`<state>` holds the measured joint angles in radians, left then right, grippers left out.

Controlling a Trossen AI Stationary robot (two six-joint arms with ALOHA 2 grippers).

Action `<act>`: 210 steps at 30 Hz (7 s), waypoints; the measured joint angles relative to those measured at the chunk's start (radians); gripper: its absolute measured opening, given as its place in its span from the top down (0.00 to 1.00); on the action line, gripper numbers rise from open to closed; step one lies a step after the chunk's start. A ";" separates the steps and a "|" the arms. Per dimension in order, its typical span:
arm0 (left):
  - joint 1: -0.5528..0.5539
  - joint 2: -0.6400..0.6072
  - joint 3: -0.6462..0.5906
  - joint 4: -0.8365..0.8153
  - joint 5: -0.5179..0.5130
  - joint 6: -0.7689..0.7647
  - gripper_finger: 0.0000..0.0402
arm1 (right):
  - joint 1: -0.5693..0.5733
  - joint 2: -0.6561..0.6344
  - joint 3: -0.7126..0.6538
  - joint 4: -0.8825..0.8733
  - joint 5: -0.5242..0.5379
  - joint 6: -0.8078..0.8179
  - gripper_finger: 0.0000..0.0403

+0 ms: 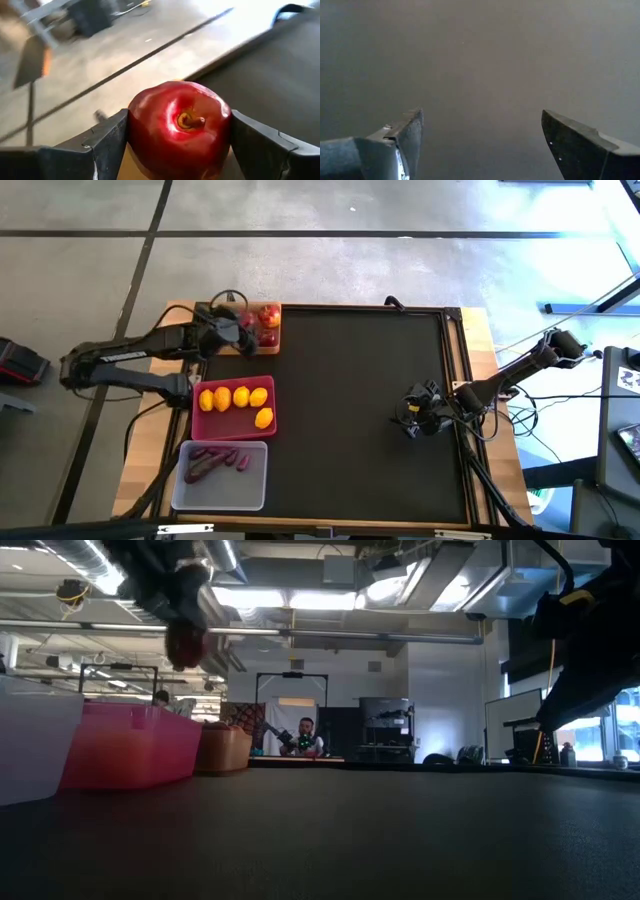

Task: Sort produce into baskets
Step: Put the apple into the orange bin, then return to Home Position

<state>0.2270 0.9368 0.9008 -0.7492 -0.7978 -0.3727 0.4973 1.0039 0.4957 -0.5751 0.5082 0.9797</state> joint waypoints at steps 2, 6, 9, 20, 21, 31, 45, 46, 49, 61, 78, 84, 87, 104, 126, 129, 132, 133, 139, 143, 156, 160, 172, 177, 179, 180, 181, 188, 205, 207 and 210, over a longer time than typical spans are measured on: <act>0.068 -0.013 -0.034 0.009 -0.002 -0.021 0.24 | 0.000 0.000 0.000 0.001 0.000 0.005 0.17; 0.186 0.006 -0.087 0.048 -0.002 -0.014 0.23 | 0.000 0.000 0.000 0.003 0.008 0.009 0.17; 0.262 0.030 -0.131 0.085 -0.001 -0.004 0.23 | 0.000 0.000 0.000 0.006 0.022 0.011 0.17; 0.443 0.063 -0.297 0.340 0.052 0.041 0.22 | 0.000 0.000 0.000 0.004 0.033 0.010 0.17; 0.450 0.063 -0.310 0.359 0.069 0.037 0.22 | 0.000 0.000 0.000 0.004 0.039 0.010 0.17; 0.526 0.067 -0.433 0.485 0.087 -0.004 0.22 | 0.000 0.000 0.000 0.002 0.053 0.010 0.17; 0.536 0.067 -0.509 0.541 0.093 -0.019 0.22 | 0.000 0.000 0.000 0.005 0.053 0.010 0.17; 0.536 0.068 -0.519 0.556 0.093 -0.015 0.22 | 0.000 0.000 0.000 0.005 0.053 0.010 0.17; 0.536 0.068 -0.544 0.605 0.093 -0.023 0.22 | 0.000 0.000 0.000 0.005 0.053 0.010 0.17; 0.584 0.067 -0.615 0.680 0.094 -0.046 0.09 | 0.000 0.000 0.000 0.006 0.053 0.010 0.17; 0.563 0.002 -0.496 0.534 0.182 0.024 0.06 | 0.000 0.000 0.000 0.006 0.023 0.018 0.17; 0.504 -0.096 -0.401 0.528 0.480 0.156 0.06 | 0.000 0.000 0.000 0.022 0.021 0.022 0.17; 0.468 -0.141 -0.368 0.549 0.577 0.073 0.06 | 0.000 0.000 0.000 0.082 0.012 -0.014 0.17; 0.063 -0.158 -0.350 0.799 0.851 0.107 0.60 | 0.000 0.000 0.001 0.428 0.048 -0.357 0.31; -0.244 -0.196 -0.630 1.136 0.845 0.253 0.99 | 0.000 -0.260 0.001 0.431 -0.086 -0.686 0.91; -0.244 -0.203 -0.632 1.136 0.845 0.268 0.99 | 0.000 -0.315 0.001 0.418 -0.105 -0.727 0.93; -0.244 -0.204 -0.632 1.137 0.845 0.273 0.98 | 0.000 -0.363 0.000 0.405 -0.109 -0.755 0.98; -0.244 -0.204 -0.632 1.136 0.845 0.275 0.98 | 0.000 -0.382 0.000 0.391 -0.110 -0.760 0.99; -0.244 -0.204 -0.632 1.130 0.845 0.264 1.00 | 0.000 -0.534 -0.100 0.476 -0.130 -0.810 0.99; -0.244 -0.203 -0.632 1.135 0.845 0.283 0.99 | 0.000 -0.652 -0.237 0.622 -0.182 -0.828 1.00; -0.247 -0.203 -0.632 1.126 0.762 0.337 0.99 | 0.000 -0.802 -0.367 0.627 0.027 -0.796 0.99; -0.239 -0.203 -0.632 1.121 0.762 0.348 0.99 | -0.001 -0.798 -0.367 0.619 0.014 -0.819 0.99; -0.240 -0.203 -0.632 1.119 0.828 0.388 0.99 | -0.094 -0.808 -0.367 0.560 -0.170 -0.888 0.99; -0.240 -0.203 -0.632 1.119 0.829 0.390 0.99 | -0.220 -0.870 -0.367 0.512 -0.368 -0.939 0.99; -0.240 -0.203 -0.632 1.119 0.830 0.393 0.99 | -0.272 -0.903 -0.383 0.526 -0.408 -0.951 0.99; -0.240 -0.203 -0.632 1.119 0.830 0.396 0.99 | -0.294 -0.923 -0.396 0.528 -0.416 -0.951 0.99; -0.240 -0.203 -0.632 1.119 0.830 0.398 0.99 | -0.313 -0.941 -0.410 0.529 -0.422 -0.946 0.99; -0.241 -0.205 -0.641 1.126 0.853 0.416 0.99 | -0.388 -0.999 -0.482 0.615 -0.431 -0.927 0.99; -0.240 -0.615 -0.893 1.046 0.759 0.315 0.99 | -0.386 -0.994 -0.486 0.613 -0.399 -0.926 0.99; -0.240 -0.662 -0.893 0.998 0.743 0.319 0.99 | -0.386 -0.994 -0.486 0.614 -0.398 -0.926 0.99; -0.240 -0.734 -0.893 0.942 0.736 0.325 0.99 | -0.386 -0.994 -0.486 0.618 -0.396 -0.926 0.99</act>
<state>-0.0132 0.2025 0.0078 0.1932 -0.0620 -0.0481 0.1108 0.0101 0.0093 0.0425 0.1121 0.0542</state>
